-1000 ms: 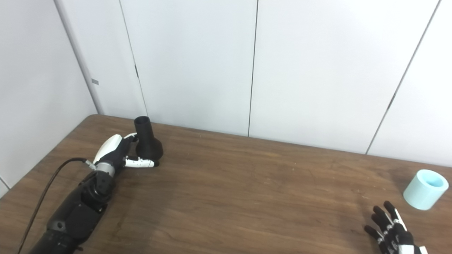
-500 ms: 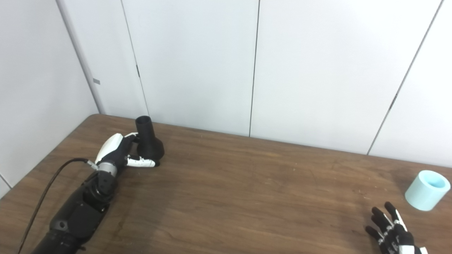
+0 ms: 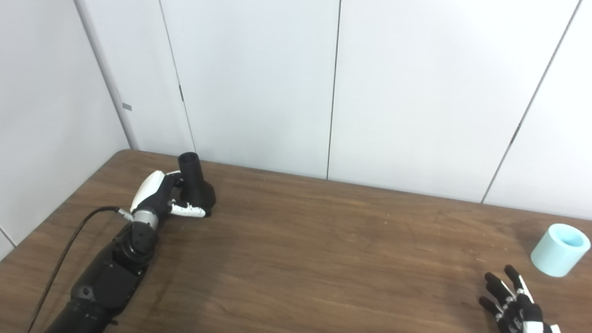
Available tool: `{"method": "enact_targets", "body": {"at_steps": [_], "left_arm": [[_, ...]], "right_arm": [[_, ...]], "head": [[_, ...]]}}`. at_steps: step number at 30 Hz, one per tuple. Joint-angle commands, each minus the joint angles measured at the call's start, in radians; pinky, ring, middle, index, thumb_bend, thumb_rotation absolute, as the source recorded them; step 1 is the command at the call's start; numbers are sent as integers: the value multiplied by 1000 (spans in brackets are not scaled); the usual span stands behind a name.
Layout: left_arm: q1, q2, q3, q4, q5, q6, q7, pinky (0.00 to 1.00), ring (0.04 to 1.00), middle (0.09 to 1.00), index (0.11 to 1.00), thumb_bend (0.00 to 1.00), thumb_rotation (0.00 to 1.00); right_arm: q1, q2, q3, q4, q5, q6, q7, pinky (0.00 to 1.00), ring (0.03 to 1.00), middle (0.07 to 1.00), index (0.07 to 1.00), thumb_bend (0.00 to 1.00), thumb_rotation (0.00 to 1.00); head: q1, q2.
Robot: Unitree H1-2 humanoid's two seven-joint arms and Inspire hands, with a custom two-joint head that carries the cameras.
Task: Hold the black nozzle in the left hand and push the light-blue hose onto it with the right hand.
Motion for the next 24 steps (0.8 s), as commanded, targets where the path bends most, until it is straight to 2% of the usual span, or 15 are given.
{"method": "enact_targets", "body": {"at_steps": [1, 4, 5, 10, 16, 20, 24], "left_arm": [[-27, 12, -7, -3, 18, -44, 29, 925, 739, 599, 516, 592, 38], [-21, 17, -18, 9, 37, -77, 60, 738, 636, 494, 494, 532, 3], [-19, 18, -19, 11, 41, -83, 66, 723, 622, 485, 493, 528, 1], [-20, 23, -16, 10, 46, -81, 67, 712, 612, 482, 490, 525, 0], [-20, 23, -13, -2, 57, -61, 67, 609, 614, 496, 484, 524, 0], [-16, 20, -10, -17, 54, -55, 61, 608, 612, 503, 480, 523, 0], [1, 5, -15, -82, 56, -18, 44, 627, 613, 503, 480, 523, 0]], "right_arm": [[0, 3, 4, -21, 1, 19, 2, 848, 928, 887, 975, 620, 1000], [0, 6, 7, -28, -2, 23, -3, 841, 928, 886, 975, 619, 1000], [1, 7, 7, -30, -2, 24, -4, 839, 928, 886, 975, 619, 1000], [0, 7, 7, -29, -3, 27, -7, 838, 927, 881, 975, 618, 1000], [-1, 5, 8, -31, -4, 35, -10, 855, 927, 872, 974, 618, 1000], [-2, 6, 11, -37, -7, 41, -14, 855, 925, 870, 973, 618, 1000], [-3, 6, 14, -46, -12, 50, -20, 850, 922, 868, 972, 618, 1000]], "head": [[2, 2], [3, 1], [3, 1], [4, 2], [3, 5], [-8, 7], [-21, 11]]}}
